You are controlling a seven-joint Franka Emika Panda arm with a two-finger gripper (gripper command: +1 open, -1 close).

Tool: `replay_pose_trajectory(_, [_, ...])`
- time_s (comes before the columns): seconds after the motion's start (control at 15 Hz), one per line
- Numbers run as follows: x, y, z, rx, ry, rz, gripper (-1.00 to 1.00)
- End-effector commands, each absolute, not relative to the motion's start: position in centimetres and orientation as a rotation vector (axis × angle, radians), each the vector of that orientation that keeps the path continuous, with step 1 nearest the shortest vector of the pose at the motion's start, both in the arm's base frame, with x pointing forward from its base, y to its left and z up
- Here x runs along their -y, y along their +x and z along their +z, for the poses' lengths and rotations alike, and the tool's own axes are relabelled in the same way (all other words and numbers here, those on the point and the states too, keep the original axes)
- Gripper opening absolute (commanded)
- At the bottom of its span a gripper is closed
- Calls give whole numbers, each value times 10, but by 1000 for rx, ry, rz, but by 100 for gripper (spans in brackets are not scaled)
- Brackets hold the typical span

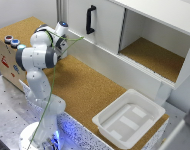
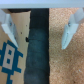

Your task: Pull the drawer

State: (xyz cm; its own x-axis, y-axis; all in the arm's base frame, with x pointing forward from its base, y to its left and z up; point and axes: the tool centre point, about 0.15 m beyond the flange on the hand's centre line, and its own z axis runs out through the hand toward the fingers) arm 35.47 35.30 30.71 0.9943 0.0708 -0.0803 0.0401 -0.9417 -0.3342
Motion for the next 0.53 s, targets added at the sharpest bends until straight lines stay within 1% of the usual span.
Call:
replay_pose_trajectory(0.0, [-345, 348, 289, 124, -2750, 81, -100])
replay_pose_trajectory(0.47, [-332, 336, 284, 69, -2708, 68, -100])
